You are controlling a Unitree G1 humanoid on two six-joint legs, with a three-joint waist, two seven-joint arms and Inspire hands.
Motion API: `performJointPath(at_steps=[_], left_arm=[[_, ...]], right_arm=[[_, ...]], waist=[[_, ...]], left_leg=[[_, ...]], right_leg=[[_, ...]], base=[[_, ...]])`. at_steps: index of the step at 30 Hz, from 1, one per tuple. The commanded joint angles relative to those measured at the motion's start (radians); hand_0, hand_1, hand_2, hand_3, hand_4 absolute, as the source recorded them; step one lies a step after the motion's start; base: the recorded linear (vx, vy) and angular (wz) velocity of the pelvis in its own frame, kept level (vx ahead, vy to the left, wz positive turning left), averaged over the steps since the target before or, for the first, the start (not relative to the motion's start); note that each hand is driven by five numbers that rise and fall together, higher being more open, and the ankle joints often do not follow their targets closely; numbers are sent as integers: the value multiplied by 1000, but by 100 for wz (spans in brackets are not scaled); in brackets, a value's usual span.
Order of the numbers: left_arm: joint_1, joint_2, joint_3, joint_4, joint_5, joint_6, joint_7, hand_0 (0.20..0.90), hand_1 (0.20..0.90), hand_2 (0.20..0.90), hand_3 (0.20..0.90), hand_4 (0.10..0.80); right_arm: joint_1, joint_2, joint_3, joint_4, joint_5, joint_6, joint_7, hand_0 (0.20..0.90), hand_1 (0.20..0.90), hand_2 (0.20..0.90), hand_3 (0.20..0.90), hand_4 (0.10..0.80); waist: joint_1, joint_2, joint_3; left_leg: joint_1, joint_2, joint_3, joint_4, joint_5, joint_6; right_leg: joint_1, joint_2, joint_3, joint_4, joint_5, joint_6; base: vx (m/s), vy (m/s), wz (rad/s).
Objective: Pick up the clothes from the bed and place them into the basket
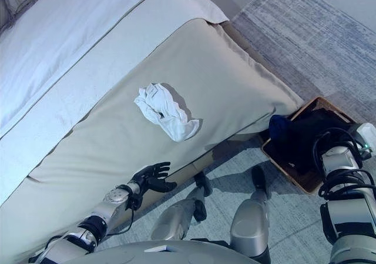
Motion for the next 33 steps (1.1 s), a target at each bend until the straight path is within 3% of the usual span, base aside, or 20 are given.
performJointPath(at_steps=[1,11,19,24,28,33], left_arm=[[-18,70,-22,-2,-24,-22,-19,900,900,900,900,800],[16,79,24,-4,-7,12,-28,900,900,900,900,800],[69,93,100,2,-28,56,6,900,900,900,900,800],[105,79,160,46,-45,59,31,900,900,900,900,800],[143,66,187,69,-53,53,45,900,900,900,900,800],[195,45,216,128,-41,37,48,900,900,900,900,800]], right_arm=[[-63,-126,32,-12,-37,8,-25,900,900,900,900,800],[51,-113,-34,-69,6,10,90,900,900,900,900,800],[109,-151,-7,-375,-168,84,346,900,900,900,900,800],[132,-152,-9,-605,-369,57,538,900,900,900,900,800],[133,-154,1,-719,-382,-8,586,900,900,900,900,800],[72,-95,80,-788,-382,-111,654,900,900,900,900,800]], waist=[[11,-50,-25],[23,-112,-53],[41,-210,-85],[64,-264,-110],[96,-286,-130],[180,-308,-154]], left_leg=[[81,-61,-14,1,-182,-16],[113,-46,-12,1,-191,-12],[137,-41,-30,1,-200,0],[153,-49,-55,1,-206,13],[160,-55,-83,1,-208,24],[185,-79,-138,1,-219,48]], right_leg=[[-89,38,-148,51,-3,-66],[-55,39,-168,55,-7,-67],[-1,47,-175,49,-5,-63],[34,48,-186,58,-16,-59],[57,40,-210,67,-24,-54],[100,13,-255,93,-44,-43]], base=[[40,4,3],[63,-6,10],[98,30,11],[116,115,12],[127,163,27],[179,227,31]])
